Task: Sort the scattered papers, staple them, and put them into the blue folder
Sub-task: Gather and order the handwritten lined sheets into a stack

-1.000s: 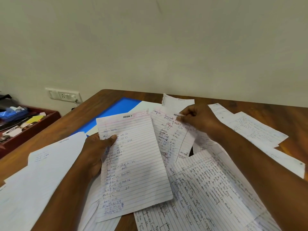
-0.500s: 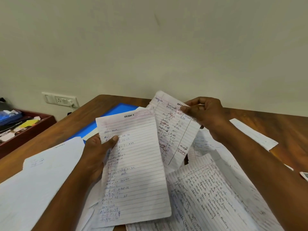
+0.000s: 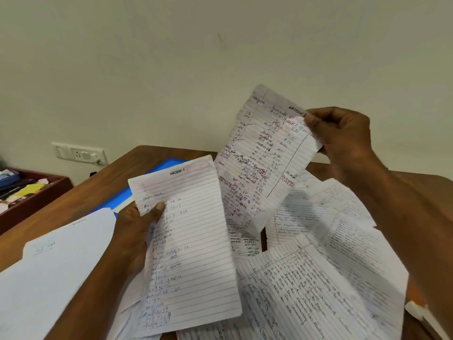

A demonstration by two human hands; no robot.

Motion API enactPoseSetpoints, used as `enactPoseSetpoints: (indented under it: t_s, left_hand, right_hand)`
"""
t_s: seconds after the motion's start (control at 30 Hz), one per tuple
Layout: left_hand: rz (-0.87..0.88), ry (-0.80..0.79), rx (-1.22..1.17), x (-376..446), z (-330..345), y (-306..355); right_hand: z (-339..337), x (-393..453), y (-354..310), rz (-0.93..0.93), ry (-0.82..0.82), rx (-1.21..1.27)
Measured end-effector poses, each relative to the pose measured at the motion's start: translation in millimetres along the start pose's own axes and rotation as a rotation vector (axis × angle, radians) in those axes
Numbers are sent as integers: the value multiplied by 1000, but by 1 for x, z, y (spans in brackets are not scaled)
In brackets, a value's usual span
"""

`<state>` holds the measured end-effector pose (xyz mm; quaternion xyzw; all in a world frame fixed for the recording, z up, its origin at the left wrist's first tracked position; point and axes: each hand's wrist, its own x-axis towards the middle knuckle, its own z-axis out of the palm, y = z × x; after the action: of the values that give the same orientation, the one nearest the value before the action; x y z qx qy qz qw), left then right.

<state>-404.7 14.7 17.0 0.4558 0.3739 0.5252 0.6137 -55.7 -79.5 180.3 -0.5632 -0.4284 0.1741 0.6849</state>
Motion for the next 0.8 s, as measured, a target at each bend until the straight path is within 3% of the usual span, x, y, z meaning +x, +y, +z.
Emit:
enactPoseSetpoints:
  t_s: [0.3, 0.5, 0.8]
  left_hand:
    - [20, -3, -6, -10, 11, 5]
    - [109, -44, 81, -20, 32, 15]
    - [72, -159, 245, -50, 77, 14]
  right_hand:
    - [-37, -17, -12, 18, 71, 77]
    - [-68, -48, 8, 115, -32, 16]
    - [-93, -94, 66, 208, -175, -48]
